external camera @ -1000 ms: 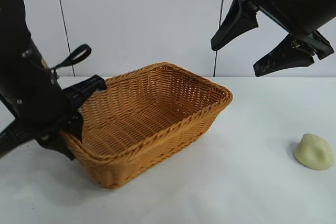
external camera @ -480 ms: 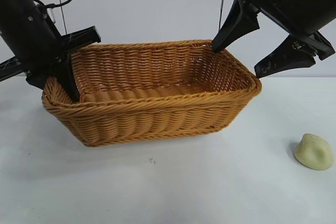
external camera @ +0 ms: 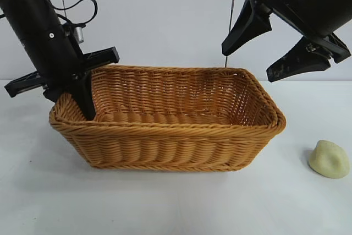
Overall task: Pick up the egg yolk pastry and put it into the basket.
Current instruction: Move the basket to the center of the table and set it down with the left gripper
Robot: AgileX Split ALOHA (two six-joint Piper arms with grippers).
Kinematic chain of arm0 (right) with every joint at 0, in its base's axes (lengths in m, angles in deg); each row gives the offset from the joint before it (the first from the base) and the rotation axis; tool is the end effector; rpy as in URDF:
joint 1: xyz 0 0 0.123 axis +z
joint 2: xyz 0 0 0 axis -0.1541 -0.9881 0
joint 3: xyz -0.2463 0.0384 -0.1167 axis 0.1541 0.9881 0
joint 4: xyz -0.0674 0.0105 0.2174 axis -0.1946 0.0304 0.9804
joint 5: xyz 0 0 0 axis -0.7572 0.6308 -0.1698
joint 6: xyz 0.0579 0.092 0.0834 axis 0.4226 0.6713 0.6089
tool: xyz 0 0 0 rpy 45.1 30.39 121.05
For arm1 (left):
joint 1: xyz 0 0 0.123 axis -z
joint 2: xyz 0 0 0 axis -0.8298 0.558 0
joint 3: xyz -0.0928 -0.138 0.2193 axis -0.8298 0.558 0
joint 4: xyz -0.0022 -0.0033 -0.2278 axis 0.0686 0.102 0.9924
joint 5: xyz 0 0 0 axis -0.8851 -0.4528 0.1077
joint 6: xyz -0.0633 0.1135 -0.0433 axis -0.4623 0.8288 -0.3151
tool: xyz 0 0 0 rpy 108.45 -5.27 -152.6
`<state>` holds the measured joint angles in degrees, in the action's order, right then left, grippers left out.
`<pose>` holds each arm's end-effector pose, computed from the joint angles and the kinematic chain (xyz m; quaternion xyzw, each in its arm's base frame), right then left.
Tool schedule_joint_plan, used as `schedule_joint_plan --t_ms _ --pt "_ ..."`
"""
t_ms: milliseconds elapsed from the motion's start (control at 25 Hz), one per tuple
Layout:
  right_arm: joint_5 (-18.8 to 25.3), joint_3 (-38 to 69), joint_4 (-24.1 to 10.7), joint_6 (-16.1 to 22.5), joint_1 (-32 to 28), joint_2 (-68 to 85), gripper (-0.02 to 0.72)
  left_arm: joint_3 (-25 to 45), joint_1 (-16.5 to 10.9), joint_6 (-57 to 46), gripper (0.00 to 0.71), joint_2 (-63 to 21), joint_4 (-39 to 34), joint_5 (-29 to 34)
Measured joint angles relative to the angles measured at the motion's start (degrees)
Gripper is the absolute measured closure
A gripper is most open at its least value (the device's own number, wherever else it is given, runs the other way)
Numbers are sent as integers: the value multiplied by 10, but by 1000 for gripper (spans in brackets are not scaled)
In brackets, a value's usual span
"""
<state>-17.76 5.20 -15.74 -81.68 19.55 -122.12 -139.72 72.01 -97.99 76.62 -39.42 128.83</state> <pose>0.2980 0.1182 0.2156 -0.0097 0.9359 0.2792 0.2148 0.3595 -0.1454 0.0986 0.0485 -0.9866 0.1550 0.0154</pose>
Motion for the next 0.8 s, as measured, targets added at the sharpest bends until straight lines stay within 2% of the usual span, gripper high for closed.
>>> schedule_joint_plan --t_ms 320,400,480,680,800 --pt "-2 0 -1 0 0 0 91 0 0 12 621 16 9 -7" --pt "-2 0 -1 0 0 0 91 1 0 13 589 17 9 -7" --pt "-2 0 -1 0 0 0 91 3 0 13 487 21 9 -10" --pt "-2 0 -1 0 0 0 91 4 0 13 156 23 9 -8" --pt "-2 0 -1 0 0 0 91 3 0 13 89 22 9 7"
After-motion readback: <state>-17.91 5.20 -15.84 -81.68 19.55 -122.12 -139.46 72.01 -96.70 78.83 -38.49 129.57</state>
